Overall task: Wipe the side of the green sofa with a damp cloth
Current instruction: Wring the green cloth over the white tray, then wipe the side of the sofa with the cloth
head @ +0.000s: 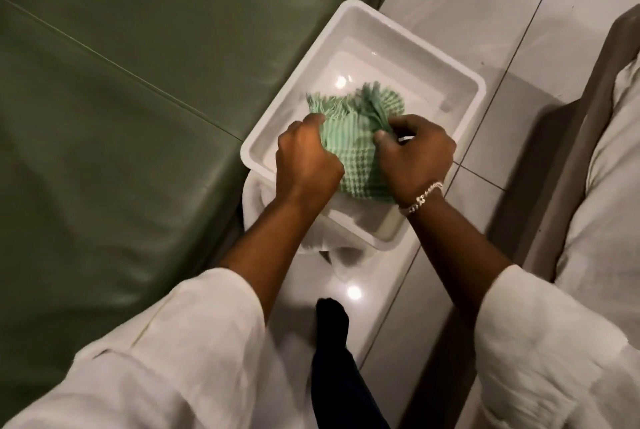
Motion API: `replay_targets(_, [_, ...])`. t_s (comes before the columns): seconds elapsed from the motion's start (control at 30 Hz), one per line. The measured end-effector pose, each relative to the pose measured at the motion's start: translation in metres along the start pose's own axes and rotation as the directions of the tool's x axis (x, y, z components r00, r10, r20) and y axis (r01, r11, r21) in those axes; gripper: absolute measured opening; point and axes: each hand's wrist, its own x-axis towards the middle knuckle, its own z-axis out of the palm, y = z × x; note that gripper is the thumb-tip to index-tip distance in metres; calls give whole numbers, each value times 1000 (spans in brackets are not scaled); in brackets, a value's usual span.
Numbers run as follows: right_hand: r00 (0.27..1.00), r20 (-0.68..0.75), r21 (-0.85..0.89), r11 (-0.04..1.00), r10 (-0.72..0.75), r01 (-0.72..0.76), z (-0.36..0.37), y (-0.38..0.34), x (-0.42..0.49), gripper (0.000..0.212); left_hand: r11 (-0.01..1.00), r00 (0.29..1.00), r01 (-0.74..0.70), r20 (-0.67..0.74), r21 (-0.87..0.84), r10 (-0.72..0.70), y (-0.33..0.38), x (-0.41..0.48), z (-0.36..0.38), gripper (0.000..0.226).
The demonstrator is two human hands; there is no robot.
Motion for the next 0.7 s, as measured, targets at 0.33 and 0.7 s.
replay_targets(0.33, [976,-133,425,899,173,-101,-34,-26,-188,15,975,977,-212,-52,-61,209,-57,-125,-98,52])
replay_targets(0.7, [815,305,621,546,492,-562,127,93,-408,35,955,971,-163,210,248,111,-310,-236,-99,51])
